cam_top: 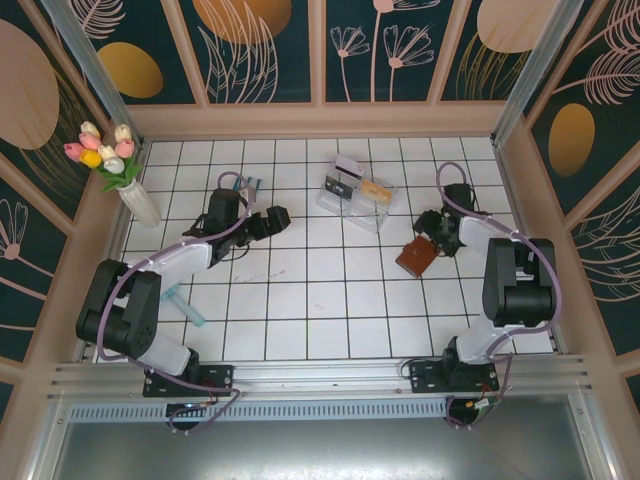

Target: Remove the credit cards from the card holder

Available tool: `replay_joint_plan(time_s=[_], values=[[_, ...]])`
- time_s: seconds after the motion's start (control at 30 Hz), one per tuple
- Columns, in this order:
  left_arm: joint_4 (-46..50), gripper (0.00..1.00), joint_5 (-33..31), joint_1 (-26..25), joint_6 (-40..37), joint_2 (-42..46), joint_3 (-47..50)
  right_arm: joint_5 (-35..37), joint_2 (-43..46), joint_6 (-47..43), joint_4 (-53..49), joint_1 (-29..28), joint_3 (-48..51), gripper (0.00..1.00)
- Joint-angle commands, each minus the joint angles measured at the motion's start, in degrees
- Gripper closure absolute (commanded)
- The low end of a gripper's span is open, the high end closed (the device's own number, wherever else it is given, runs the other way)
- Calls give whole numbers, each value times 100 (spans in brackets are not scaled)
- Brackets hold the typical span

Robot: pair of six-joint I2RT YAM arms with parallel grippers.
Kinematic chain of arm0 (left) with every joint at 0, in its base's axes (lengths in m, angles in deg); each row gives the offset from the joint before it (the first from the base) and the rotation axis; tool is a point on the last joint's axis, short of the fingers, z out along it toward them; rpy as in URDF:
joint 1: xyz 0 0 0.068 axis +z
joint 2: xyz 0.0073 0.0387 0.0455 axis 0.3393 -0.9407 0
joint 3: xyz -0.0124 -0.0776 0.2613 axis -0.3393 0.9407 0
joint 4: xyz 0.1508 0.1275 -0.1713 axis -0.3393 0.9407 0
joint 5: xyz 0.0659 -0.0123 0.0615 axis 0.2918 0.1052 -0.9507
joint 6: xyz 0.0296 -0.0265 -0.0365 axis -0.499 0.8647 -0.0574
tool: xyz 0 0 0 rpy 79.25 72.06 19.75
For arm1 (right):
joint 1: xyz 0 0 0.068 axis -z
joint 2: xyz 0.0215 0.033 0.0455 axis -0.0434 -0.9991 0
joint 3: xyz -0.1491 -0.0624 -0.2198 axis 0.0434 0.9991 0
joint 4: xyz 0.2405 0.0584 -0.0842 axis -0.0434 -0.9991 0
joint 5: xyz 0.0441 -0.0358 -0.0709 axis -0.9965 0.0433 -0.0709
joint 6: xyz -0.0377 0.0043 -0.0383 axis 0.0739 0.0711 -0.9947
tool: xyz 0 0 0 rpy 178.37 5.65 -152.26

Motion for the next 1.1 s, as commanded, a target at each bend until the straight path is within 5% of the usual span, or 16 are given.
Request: replay_joint_plan(time_s=[0.0, 0.57, 0.7, 0.83, 1.07], values=[[33, 1, 90, -60, 29, -85, -40, -336, 81, -175, -175, -117, 6, 22], [698, 1, -37, -738, 401, 58, 106, -1048, 1178, 886, -423, -2080, 802, 25], [895, 2, -44, -1045, 551, 198, 228, -1006, 1240, 771, -724, -2170, 695, 25], [786, 2, -101, -1376, 871, 352, 380, -172, 1177, 367, -1196, -2082, 594, 24], [753, 2, -329, -1753, 1347, 405, 413, -648, 1028, 110, -1300, -2248, 624, 23]])
